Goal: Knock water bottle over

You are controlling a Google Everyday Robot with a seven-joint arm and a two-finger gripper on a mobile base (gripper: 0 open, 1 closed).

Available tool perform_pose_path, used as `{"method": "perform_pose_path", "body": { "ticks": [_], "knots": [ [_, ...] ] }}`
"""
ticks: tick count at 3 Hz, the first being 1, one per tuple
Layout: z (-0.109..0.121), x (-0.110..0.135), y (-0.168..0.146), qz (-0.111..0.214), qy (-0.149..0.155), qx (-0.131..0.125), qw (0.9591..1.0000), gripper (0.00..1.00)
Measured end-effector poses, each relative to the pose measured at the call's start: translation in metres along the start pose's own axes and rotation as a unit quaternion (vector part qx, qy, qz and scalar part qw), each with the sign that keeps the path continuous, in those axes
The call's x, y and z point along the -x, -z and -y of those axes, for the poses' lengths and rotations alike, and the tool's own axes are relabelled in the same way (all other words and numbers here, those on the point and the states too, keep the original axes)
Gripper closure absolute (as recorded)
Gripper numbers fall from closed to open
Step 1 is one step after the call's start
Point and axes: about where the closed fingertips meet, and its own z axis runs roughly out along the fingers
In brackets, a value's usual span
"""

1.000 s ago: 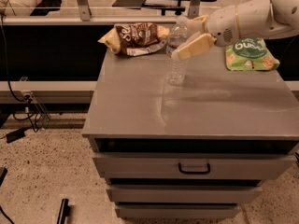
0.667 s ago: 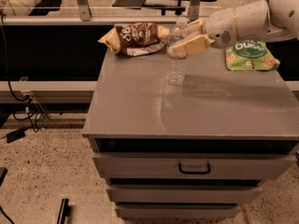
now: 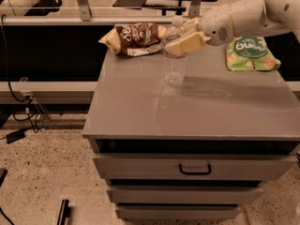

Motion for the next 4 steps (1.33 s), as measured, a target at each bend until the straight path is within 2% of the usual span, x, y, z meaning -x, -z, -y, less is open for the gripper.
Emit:
{"method": "perform_pose_path", "body": {
  "ticks": [1,2,3,4],
  "knots": [
    [-0.01,0.013,-0.002,-0.073,0.01,0.006,0.9973,1.0],
    [-0.035,0.027,0.004,-0.212,0.035,0.01,0.9767,1.0],
    [-0.058,0.017,0.02,-0.285,0.025,0.014,0.958,1.0],
    [-0.08,-0.006,0.055,-0.363,-0.003,0.005,0.9319,1.0]
  ]
}}
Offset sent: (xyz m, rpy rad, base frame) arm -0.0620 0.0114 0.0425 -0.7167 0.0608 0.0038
